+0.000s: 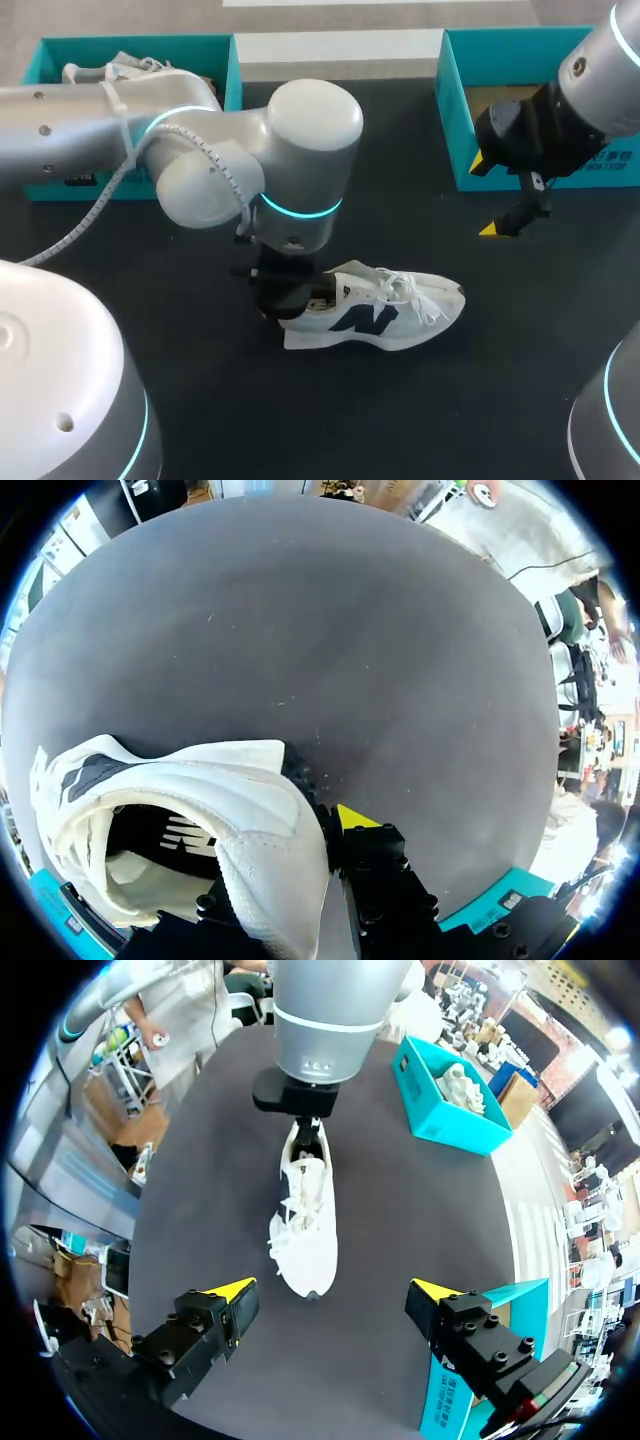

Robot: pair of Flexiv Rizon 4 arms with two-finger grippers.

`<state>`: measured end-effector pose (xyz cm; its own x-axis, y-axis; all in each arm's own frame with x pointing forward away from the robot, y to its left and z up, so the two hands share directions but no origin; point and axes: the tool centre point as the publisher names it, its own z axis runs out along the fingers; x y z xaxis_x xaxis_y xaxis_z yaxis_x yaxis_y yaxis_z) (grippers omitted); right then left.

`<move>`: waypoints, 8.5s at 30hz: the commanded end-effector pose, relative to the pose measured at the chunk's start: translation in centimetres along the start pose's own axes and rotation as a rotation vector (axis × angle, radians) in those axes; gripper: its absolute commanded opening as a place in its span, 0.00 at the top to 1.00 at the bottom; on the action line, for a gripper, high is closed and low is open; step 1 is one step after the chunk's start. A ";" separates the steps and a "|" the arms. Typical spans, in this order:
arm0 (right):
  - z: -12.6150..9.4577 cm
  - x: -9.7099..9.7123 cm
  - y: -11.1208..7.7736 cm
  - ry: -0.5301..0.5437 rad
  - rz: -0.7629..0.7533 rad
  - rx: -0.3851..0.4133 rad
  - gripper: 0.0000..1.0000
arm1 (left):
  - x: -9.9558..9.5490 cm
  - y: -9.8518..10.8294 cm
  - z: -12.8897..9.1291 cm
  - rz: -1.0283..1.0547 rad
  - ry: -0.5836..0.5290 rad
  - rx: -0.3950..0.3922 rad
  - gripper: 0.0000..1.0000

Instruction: Take the shoe out of the shoebox, open the shoe tongue, remove and reinsert the insole, then place the shoe into the shoebox

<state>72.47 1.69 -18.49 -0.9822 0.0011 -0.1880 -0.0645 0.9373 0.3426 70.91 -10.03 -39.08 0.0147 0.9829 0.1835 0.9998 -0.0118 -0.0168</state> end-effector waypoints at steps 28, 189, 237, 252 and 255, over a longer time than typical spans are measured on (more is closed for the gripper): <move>0.2 -0.1 0.1 0.002 0.000 0.002 0.00 | 7.1 -0.9 -6.0 -0.558 -0.682 0.310 0.00; 0.2 -0.1 0.1 0.002 0.000 0.002 0.00 | -5.0 -1.0 1.9 -1.369 -1.127 0.947 1.00; 9.6 2.9 8.9 -0.288 1.177 0.197 0.00 | -5.0 -1.0 1.9 -1.369 -1.127 0.947 1.00; 13.3 2.9 10.1 -0.214 1.179 0.254 0.00 | -5.0 -1.0 1.9 -1.369 -1.127 0.947 1.00; 13.3 2.9 10.1 -0.214 1.179 0.254 0.00 | -5.0 -1.0 1.9 -1.369 -1.127 0.947 1.00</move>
<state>71.08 15.00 -27.36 -0.3680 0.9293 -0.0319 0.9024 0.3652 0.2289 69.92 -14.61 -41.71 -0.9948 -0.0868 -0.0537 0.0134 0.4110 -0.9116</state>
